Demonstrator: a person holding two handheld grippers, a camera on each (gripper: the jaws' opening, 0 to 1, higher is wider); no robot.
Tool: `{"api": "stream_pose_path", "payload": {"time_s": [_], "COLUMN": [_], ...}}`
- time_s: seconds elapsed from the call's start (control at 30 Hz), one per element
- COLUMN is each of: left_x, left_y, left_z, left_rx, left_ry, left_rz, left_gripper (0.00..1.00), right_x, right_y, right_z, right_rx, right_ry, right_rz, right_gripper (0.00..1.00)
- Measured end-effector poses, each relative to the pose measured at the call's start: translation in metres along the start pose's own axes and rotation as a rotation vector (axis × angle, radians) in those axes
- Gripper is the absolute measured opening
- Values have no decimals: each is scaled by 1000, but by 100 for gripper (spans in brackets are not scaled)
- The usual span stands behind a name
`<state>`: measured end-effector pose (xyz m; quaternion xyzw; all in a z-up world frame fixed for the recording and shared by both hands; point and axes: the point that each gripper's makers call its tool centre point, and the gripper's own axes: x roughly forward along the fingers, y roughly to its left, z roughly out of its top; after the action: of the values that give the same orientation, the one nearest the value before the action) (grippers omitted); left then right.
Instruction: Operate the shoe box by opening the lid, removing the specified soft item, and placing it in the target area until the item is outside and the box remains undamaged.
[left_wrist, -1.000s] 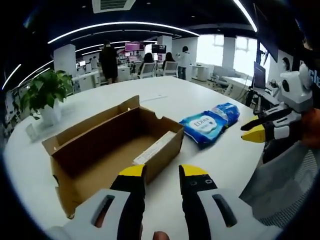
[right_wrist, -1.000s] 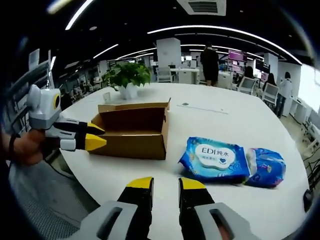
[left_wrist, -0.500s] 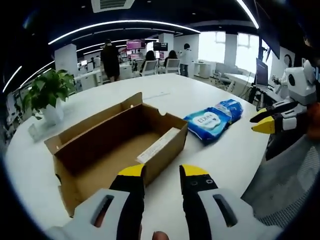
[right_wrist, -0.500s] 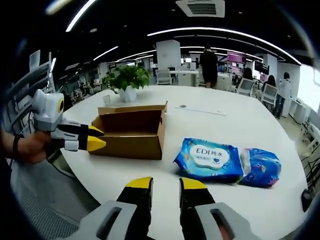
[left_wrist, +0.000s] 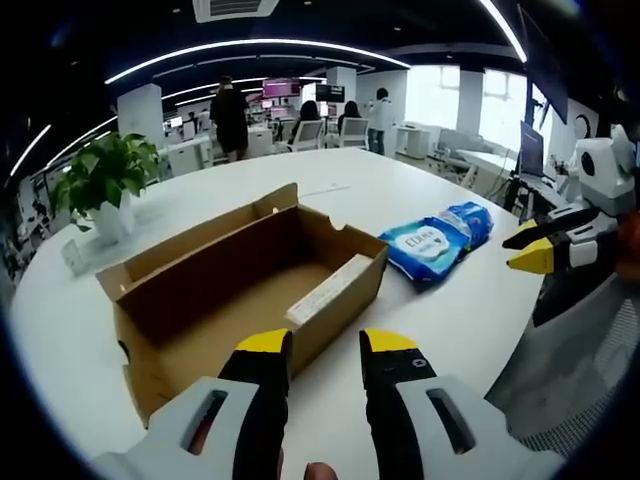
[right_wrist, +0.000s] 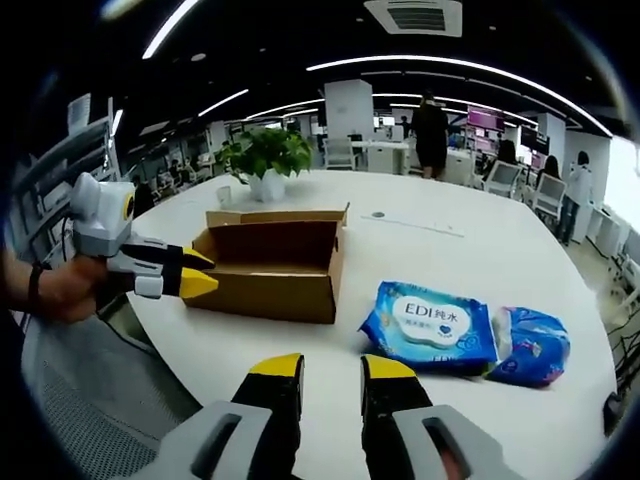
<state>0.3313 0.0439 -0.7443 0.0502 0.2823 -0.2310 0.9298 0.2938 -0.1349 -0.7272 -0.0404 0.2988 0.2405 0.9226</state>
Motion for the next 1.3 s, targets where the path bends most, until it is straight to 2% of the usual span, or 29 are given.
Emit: {"api": "stream_pose_path", "payload": {"time_s": [0.37, 0.6, 0.8, 1.0, 1.3], "left_x": [0, 0, 0, -4, -4], "left_y": [-1, -3, -3, 0, 7], "left_z": [-1, -2, -3, -1, -2], "left_rx": [-1, 4, -4, -23, -48], "left_ry": [0, 2, 2, -6, -10], "left_rz": [-9, -12, -13, -4, 9], "left_gripper": [27, 27, 27, 27, 29], "right_x": [1, 7, 19, 41, 74], "right_y": [2, 5, 14, 30, 46], "right_z": [-1, 9, 30, 54, 84], "right_rx": [-12, -45, -101, -193, -299], "right_ry": [14, 17, 18, 37, 57], "right_rz": [5, 21, 64, 153, 237], "right_gripper": [20, 21, 22, 24, 25]}}
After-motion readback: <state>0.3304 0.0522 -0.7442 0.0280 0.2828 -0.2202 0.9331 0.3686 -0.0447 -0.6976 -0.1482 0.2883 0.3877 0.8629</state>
